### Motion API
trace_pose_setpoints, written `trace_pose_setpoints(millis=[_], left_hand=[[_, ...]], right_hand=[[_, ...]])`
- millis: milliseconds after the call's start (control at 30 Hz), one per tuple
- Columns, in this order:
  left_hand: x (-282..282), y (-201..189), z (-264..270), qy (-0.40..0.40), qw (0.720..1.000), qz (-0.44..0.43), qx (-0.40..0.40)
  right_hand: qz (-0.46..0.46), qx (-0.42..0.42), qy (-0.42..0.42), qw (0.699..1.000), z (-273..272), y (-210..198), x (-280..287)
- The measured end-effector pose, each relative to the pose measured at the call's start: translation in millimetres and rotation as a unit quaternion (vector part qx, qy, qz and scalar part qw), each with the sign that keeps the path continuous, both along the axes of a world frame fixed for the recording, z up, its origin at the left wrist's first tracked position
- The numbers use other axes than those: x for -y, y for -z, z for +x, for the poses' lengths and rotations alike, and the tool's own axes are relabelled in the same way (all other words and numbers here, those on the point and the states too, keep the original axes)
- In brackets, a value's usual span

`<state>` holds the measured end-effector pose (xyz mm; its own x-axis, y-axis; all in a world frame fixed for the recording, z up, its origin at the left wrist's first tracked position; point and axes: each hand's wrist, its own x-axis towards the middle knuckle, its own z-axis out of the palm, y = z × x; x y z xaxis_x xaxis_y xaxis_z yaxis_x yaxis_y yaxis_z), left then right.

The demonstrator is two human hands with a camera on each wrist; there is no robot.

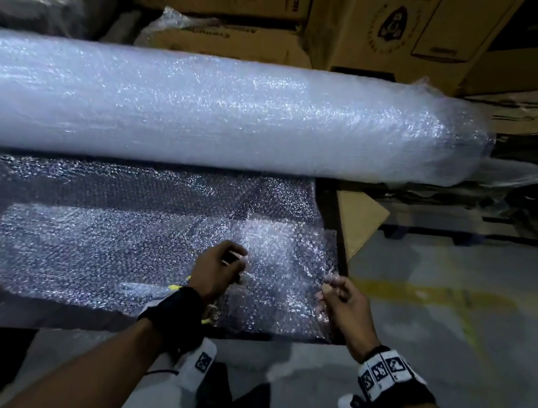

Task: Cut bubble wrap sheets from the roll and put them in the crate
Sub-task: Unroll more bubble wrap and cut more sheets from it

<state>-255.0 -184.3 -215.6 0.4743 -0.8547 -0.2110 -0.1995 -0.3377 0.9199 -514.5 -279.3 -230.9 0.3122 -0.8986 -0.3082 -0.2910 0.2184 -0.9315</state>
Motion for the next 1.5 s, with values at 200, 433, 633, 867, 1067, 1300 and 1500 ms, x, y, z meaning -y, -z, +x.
trace_pose_setpoints(millis=[200,433,633,867,1067,1300,1500], left_hand=[[21.6,27.9,14.0,0.006,0.991,0.092,0.096],[32.4,56.2,17.6,0.021,0.974,0.171,0.149],[36.8,59.5,21.8,0.051,0.962,0.198,0.182],[37.6,56.7,22.5,0.093,0.947,0.201,0.231],[50.8,31.7,28.2,0.166,0.877,0.112,0.436],[147.5,33.4,-0.7,0.346,0.822,0.083,0.446],[186.3,51.0,-37.3,0.353,0.804,0.122,0.463]], right_hand=[[-0.032,-0.094,0.006,0.995,16.4,32.0,23.8],[-0.040,-0.196,0.002,0.980,16.4,49.6,28.4],[-0.024,-0.196,0.007,0.980,10.2,50.4,22.9],[0.025,-0.160,0.007,0.987,12.6,41.0,11.6],[0.032,-0.157,0.023,0.987,7.7,41.3,7.5],[0.032,-0.194,0.027,0.980,-3.8,39.2,-16.8],[0.027,-0.183,0.049,0.982,-2.1,42.8,-31.1]])
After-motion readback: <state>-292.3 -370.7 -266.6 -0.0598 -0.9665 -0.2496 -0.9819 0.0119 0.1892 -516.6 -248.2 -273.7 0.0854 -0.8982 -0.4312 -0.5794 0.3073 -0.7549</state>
